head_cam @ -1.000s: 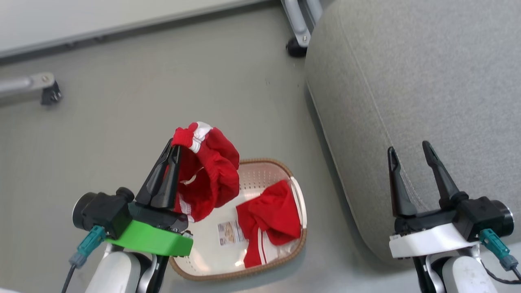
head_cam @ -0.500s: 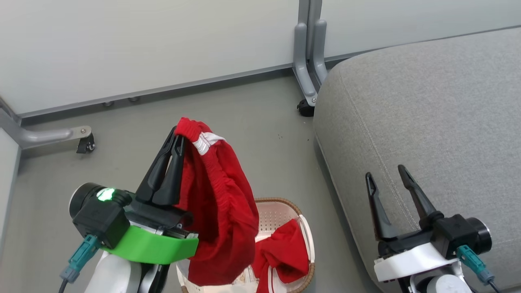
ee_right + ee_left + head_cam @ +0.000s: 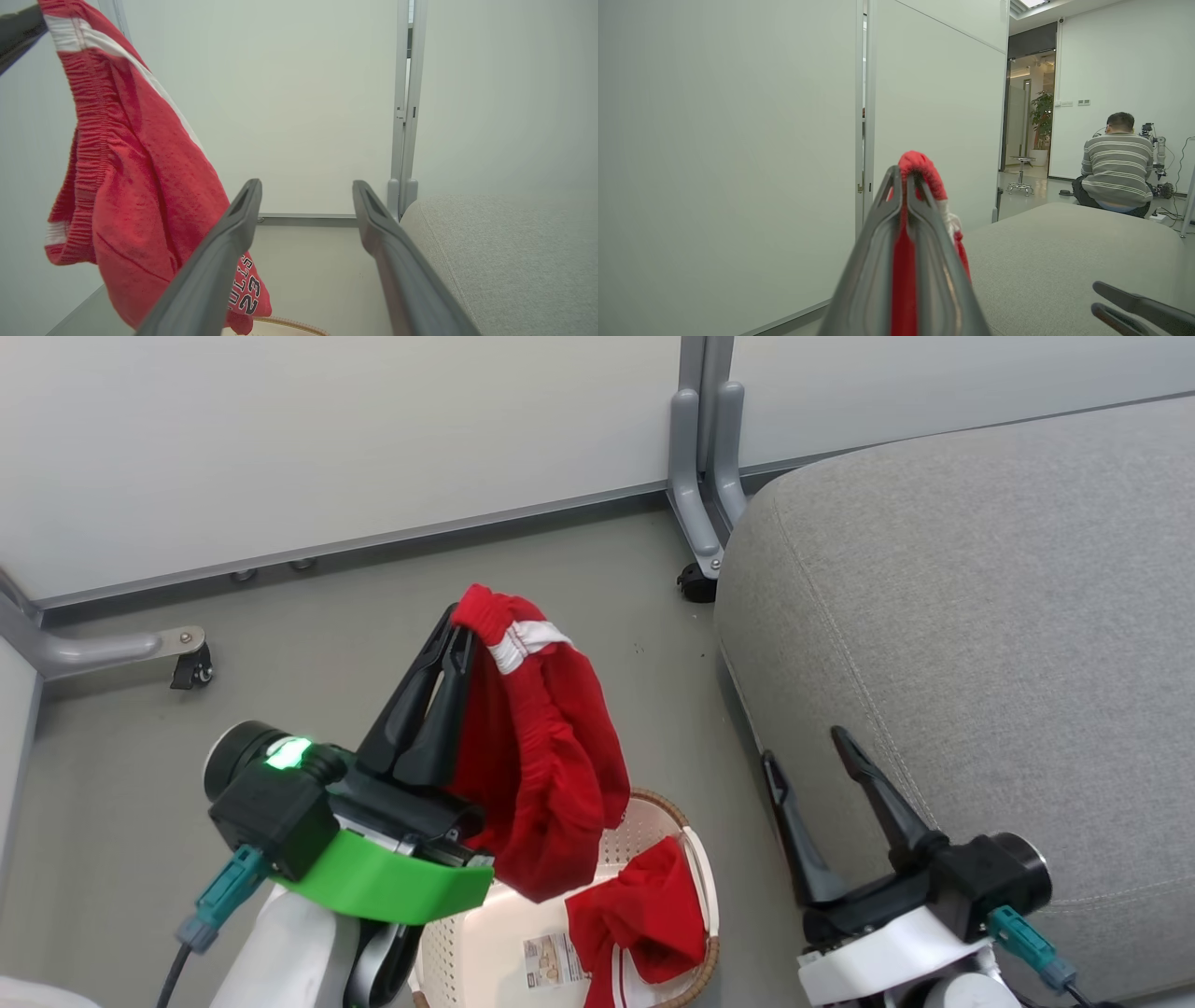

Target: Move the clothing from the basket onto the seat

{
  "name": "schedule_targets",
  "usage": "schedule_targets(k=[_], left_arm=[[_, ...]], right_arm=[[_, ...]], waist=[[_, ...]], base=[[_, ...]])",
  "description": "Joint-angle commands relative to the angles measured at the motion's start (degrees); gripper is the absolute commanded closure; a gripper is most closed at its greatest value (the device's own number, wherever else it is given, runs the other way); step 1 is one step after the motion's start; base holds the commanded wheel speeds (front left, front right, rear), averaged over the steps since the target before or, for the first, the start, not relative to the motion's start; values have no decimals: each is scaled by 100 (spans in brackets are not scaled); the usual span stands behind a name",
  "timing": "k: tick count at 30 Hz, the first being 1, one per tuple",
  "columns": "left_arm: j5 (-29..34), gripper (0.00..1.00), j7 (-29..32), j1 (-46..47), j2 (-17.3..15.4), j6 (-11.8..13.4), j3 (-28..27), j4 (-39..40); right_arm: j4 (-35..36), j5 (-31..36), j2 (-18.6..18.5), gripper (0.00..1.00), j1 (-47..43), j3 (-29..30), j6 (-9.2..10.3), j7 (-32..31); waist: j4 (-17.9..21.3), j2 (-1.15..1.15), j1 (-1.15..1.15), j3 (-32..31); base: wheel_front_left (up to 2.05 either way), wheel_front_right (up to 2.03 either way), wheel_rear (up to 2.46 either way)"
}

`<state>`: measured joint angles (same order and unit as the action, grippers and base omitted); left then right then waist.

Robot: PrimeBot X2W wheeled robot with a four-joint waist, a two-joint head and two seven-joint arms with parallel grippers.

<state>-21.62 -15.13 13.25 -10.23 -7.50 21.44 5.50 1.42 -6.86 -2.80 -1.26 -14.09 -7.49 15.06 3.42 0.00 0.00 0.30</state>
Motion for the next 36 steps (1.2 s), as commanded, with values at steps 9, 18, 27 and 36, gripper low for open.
schedule_targets(k=[9, 18, 27, 36], left_arm=[[-78, 100, -2, 416, 121, 1, 470, -273], [-386, 100, -2, 809, 111, 1, 1364, -452], [-507, 100, -2, 1050, 58, 1, 2029, -532], [-520, 100, -2, 1138, -2, 1, 2179, -575]], right_arm=[[-253, -446, -18, 0, 421, -819, 0, 18], [-449, -1057, -13, 0, 669, -1341, 0, 18], [-487, -1127, -15, 0, 753, -1414, 0, 18], [-510, -887, -14, 100, 707, -1359, 0, 18]], waist=[[102, 0, 0, 47], [63, 0, 0, 52], [62, 0, 0, -6], [88, 0, 0, -16]], base=[[0, 0, 0], [0, 0, 0], [0, 0, 0], [0, 0, 0]])
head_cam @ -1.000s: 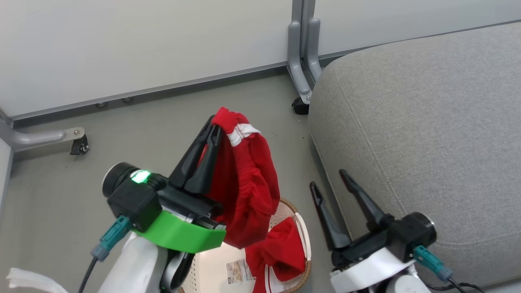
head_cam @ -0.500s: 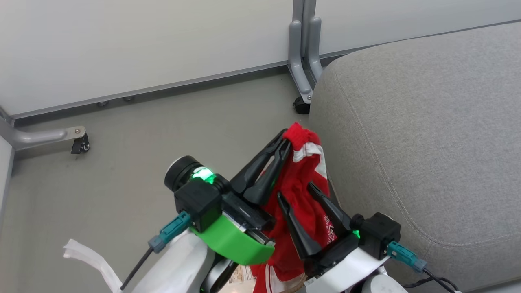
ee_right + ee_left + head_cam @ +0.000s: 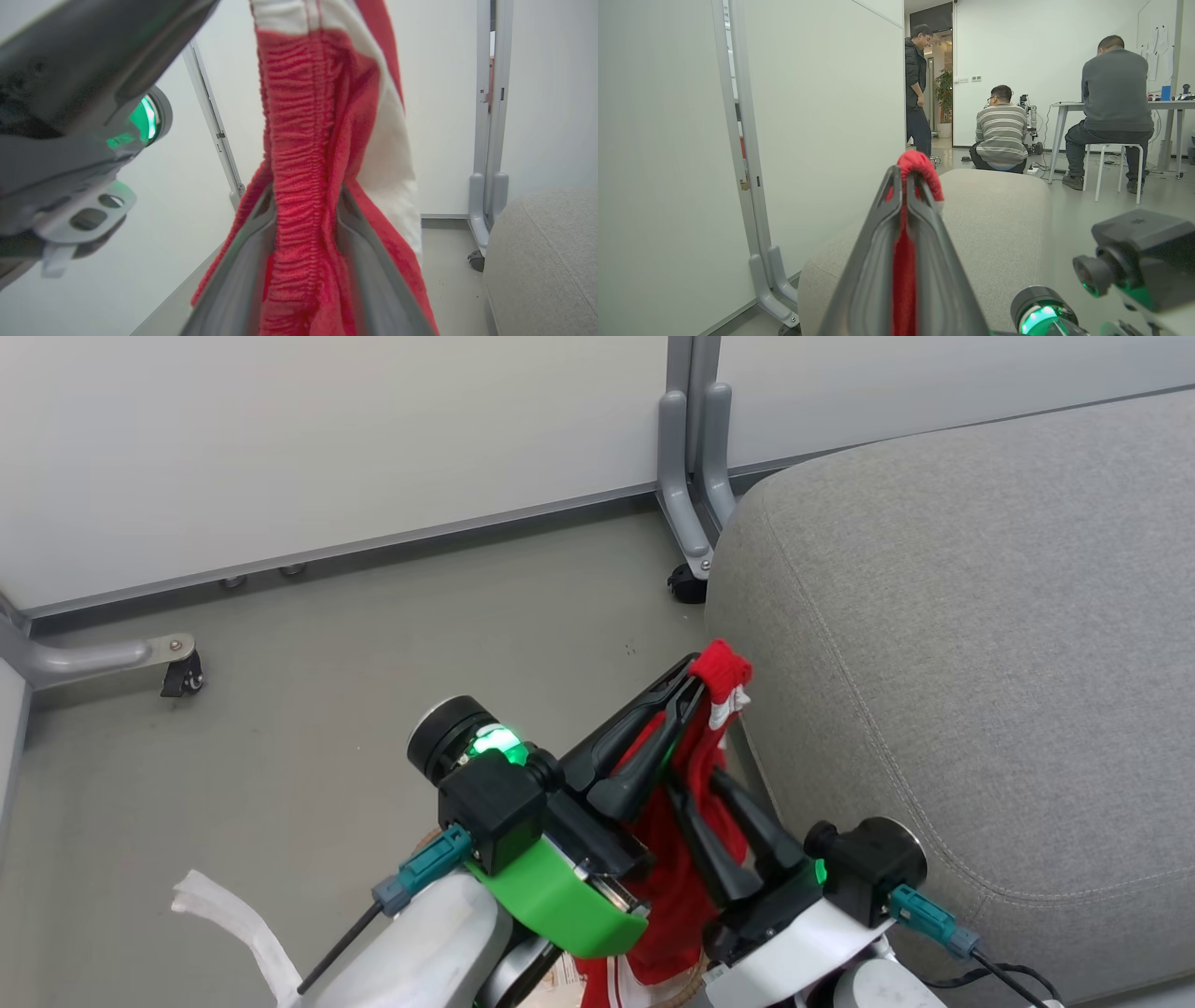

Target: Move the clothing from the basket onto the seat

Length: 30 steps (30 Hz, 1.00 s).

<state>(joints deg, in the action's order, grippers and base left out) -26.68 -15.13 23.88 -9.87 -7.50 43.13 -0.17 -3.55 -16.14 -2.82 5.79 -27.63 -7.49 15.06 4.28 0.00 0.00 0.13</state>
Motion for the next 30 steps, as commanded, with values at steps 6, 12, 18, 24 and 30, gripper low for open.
schedule_targets(k=[6, 12, 18, 24, 30], left_arm=[[-41, 100, -2, 9, -130, 1, 59, -115], [-183, 100, -1, -51, -211, 1, 128, -282], [-280, 0, -1, -72, -216, 1, 88, -397], [-344, 0, -1, -84, -310, 1, 200, -491], [-399, 0, -1, -84, -367, 1, 242, -559]], right_arm=[[-57, 128, -12, 100, -73, 32, 0, 18], [-51, 145, -12, 100, -119, 175, 0, 18], [-21, 156, -11, 100, -120, 317, 0, 18], [-5, 190, -12, 100, -154, 425, 0, 18], [7, 195, -11, 100, -175, 483, 0, 18]], waist=[[-6, 0, 0, -18], [-49, 0, 0, -44], [-113, 0, 0, -21], [-162, 0, 0, -8], [-163, 0, 0, 5]], base=[[0, 0, 0], [0, 0, 0], [0, 0, 0], [0, 0, 0], [0, 0, 0]])
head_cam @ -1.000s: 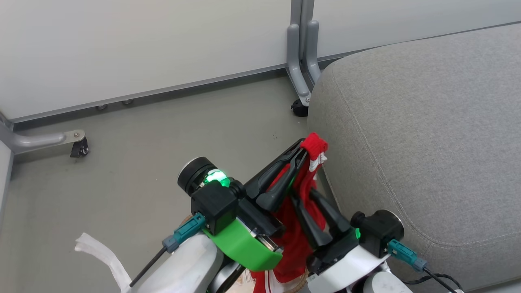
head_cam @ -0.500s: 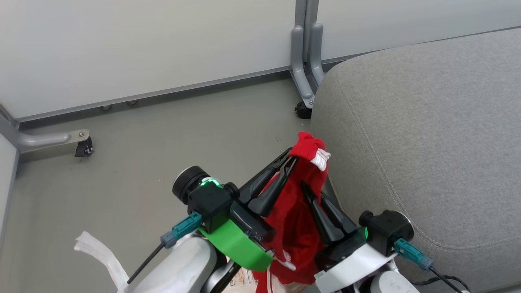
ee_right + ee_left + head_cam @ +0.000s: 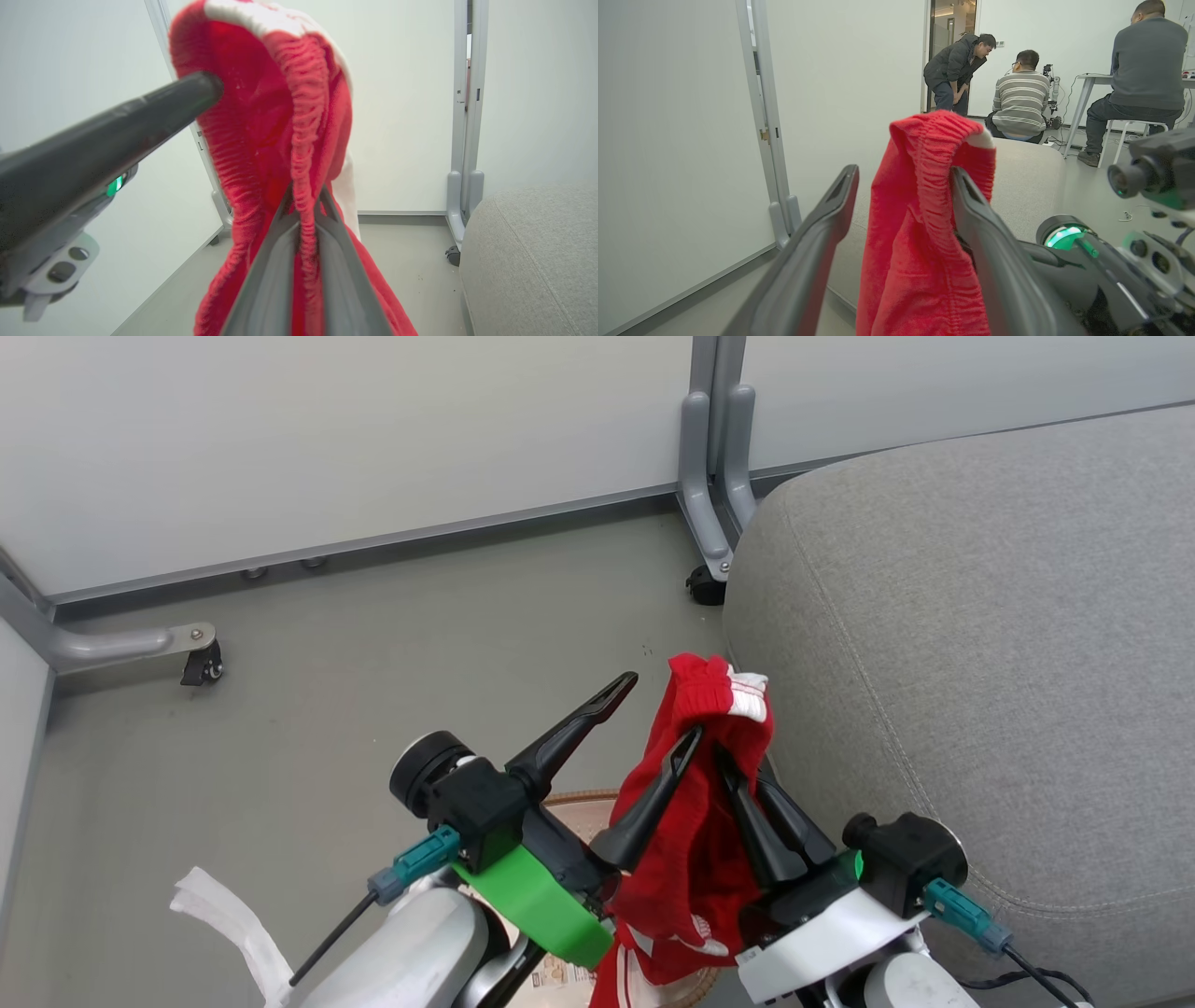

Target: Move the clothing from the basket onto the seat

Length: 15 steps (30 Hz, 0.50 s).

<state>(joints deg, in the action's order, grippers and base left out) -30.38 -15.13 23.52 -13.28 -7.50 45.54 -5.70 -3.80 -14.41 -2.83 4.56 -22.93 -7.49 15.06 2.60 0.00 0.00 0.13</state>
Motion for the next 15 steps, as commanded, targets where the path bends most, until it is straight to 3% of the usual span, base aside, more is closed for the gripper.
schedule_targets(k=[1, 9, 15], left_arm=[[-36, 0, -1, -45, -44, 1, 11, -26], [-122, 0, -1, -5, -126, 1, 81, -84], [-133, 0, -1, 0, -178, 2, 139, -106]], right_arm=[[37, 20, -11, 100, -47, 27, 0, 18], [100, 57, -10, 100, 9, 202, 0, 18], [161, 136, -11, 100, 37, 368, 0, 18]], waist=[[13, 0, 0, 11], [172, 0, 0, 83], [537, 0, 0, 172]], base=[[0, 0, 0], [0, 0, 0], [0, 0, 0]])
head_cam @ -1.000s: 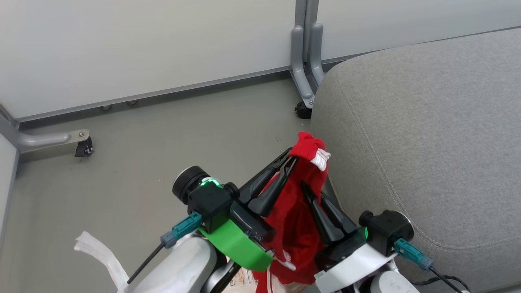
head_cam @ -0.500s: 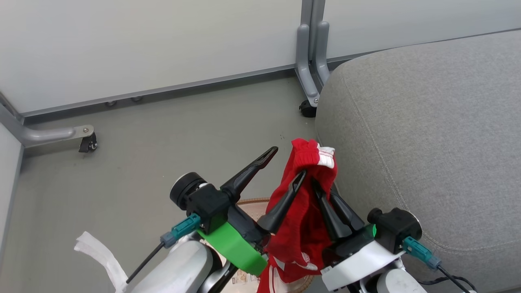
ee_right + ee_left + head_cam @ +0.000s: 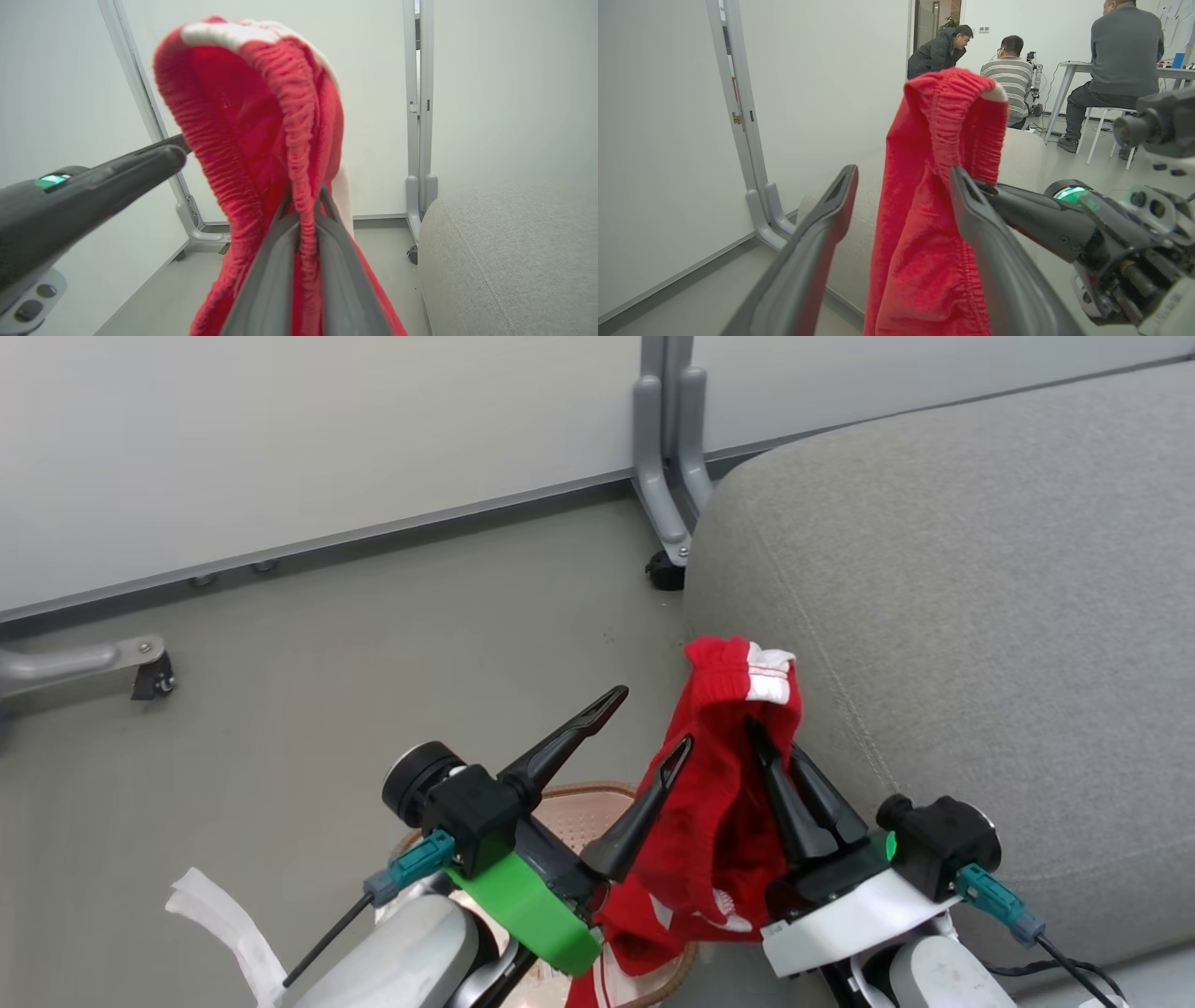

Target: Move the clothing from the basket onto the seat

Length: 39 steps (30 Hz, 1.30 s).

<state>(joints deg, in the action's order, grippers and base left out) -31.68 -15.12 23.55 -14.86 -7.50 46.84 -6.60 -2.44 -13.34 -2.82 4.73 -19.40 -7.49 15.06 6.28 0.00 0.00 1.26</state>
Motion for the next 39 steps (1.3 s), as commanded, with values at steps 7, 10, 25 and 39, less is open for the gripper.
schedule_targets(k=[7, 10, 25, 39], left_arm=[[46, 0, -2, -33, -152, 6, 54, 34], [106, 0, -2, -55, -220, 21, 71, 72], [257, 0, 202, -104, -593, 91, 298, 448], [340, 0, 552, 210, -1312, 45, 382, 1232]], right_arm=[[174, 85, -11, 100, -66, 275, 0, 18], [280, 126, -11, 100, -123, 408, 0, 18], [791, 0, -8, 100, -340, 844, 0, 18], [1418, -684, -3, 100, 578, 1493, 0, 18]], waist=[[775, 0, 0, 249], [1082, 0, 0, 374], [2394, 0, 0, 944], [2002, 0, 0, 2121]], base=[[0, 0, 0], [0, 0, 0], [0, 0, 0], [0, 0, 0]])
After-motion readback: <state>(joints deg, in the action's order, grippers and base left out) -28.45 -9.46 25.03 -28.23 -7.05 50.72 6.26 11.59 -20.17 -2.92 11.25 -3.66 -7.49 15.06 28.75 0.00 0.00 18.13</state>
